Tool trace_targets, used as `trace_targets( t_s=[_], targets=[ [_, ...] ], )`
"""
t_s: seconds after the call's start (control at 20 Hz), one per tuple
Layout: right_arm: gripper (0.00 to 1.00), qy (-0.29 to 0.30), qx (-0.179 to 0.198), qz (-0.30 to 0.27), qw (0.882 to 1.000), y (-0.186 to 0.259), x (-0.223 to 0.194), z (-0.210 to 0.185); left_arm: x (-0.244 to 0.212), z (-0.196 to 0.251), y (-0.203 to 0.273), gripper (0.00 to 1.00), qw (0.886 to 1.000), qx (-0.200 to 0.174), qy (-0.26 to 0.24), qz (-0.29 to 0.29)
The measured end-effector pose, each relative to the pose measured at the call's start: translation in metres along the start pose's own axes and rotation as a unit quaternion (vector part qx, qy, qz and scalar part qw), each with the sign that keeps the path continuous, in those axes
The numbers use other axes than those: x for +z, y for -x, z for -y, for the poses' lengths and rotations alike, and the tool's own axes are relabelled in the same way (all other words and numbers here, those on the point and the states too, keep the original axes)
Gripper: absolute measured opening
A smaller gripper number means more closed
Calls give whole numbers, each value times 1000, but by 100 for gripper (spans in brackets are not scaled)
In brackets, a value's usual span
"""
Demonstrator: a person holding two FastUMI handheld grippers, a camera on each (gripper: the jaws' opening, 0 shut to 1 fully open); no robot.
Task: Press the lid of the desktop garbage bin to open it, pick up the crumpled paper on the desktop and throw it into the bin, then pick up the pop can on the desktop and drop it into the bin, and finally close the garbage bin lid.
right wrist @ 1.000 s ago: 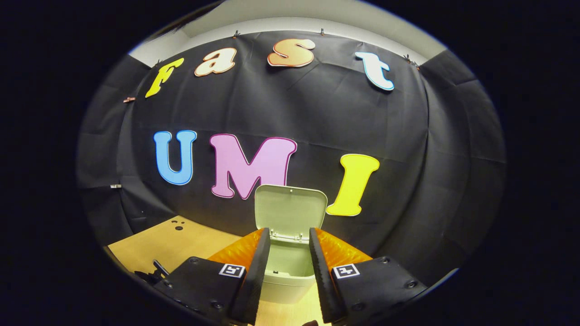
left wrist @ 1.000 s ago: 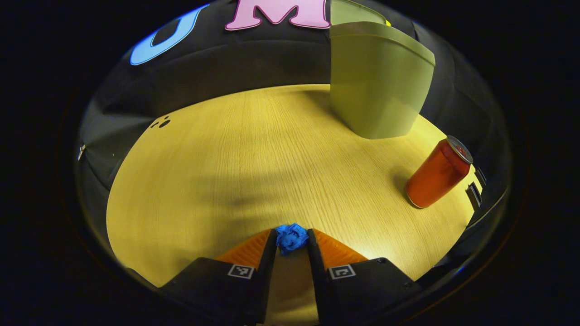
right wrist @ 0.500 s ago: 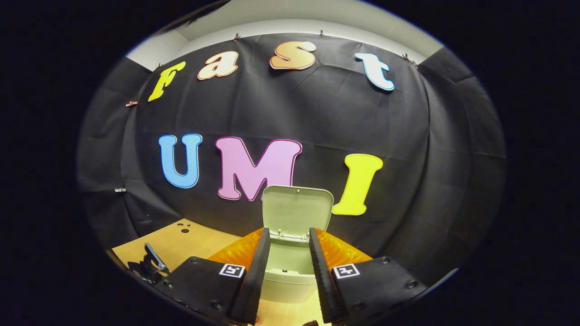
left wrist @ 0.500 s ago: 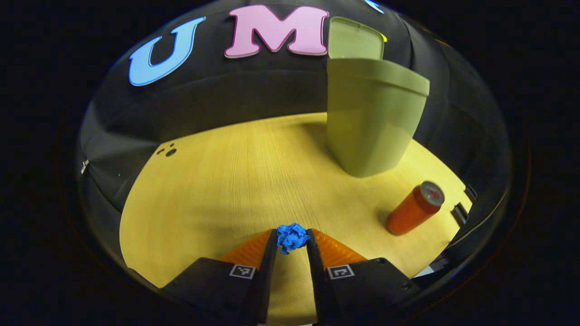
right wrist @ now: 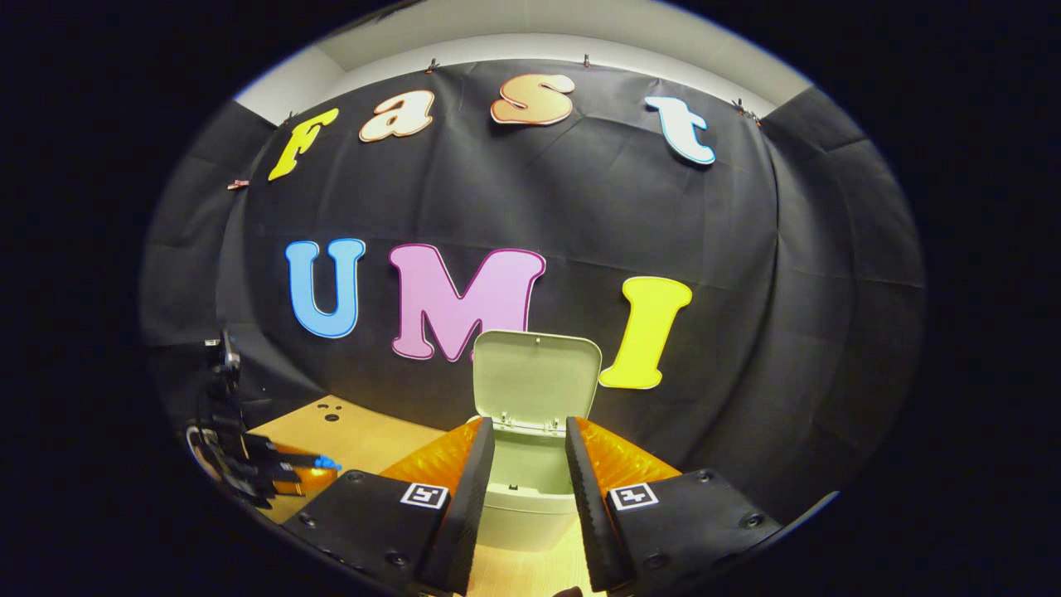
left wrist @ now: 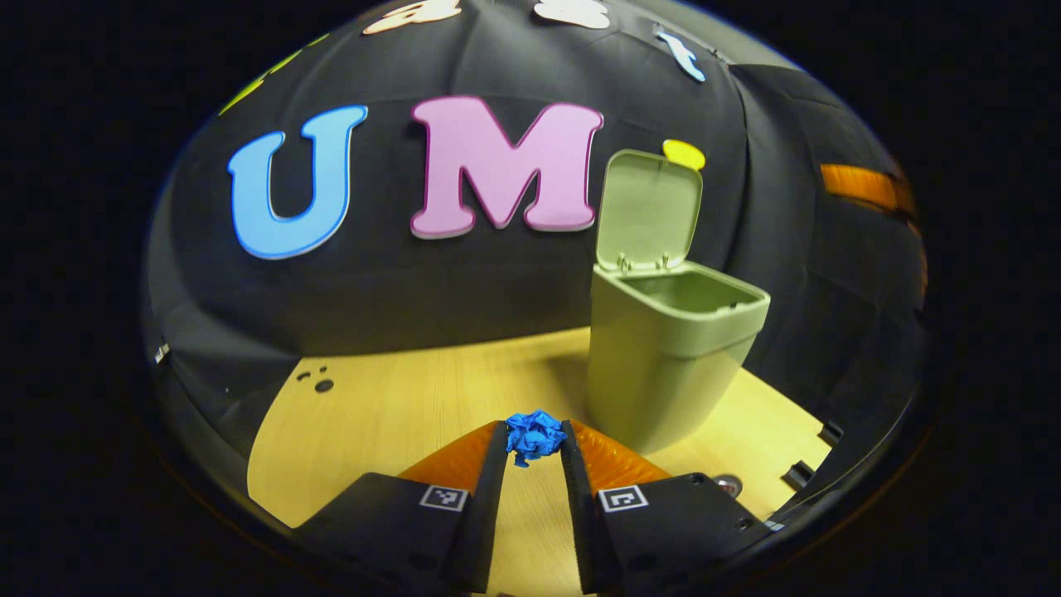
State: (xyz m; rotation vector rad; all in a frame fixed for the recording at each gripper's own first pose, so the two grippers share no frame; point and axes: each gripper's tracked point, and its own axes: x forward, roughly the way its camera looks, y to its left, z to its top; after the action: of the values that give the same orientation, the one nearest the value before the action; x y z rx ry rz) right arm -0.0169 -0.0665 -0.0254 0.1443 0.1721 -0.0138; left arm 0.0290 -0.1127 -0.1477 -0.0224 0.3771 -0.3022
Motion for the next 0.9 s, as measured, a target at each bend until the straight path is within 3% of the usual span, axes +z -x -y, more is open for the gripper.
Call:
trace_targets(
  t_s=[0.4, 0.6, 0.9],
  targets=[
    [55, 0, -21, -10, 1000, 20, -15, 11, 96, 26, -31, 43, 996, -29, -32, 83],
    [55, -5, -39, -14, 999, 29, -22, 22, 118, 50, -55, 43, 993, -59, -37, 99],
    [55, 5, -71, -13, 997, 41, -24, 40, 115, 99, -90, 43, 990, -106, -48, 82]
  ],
)
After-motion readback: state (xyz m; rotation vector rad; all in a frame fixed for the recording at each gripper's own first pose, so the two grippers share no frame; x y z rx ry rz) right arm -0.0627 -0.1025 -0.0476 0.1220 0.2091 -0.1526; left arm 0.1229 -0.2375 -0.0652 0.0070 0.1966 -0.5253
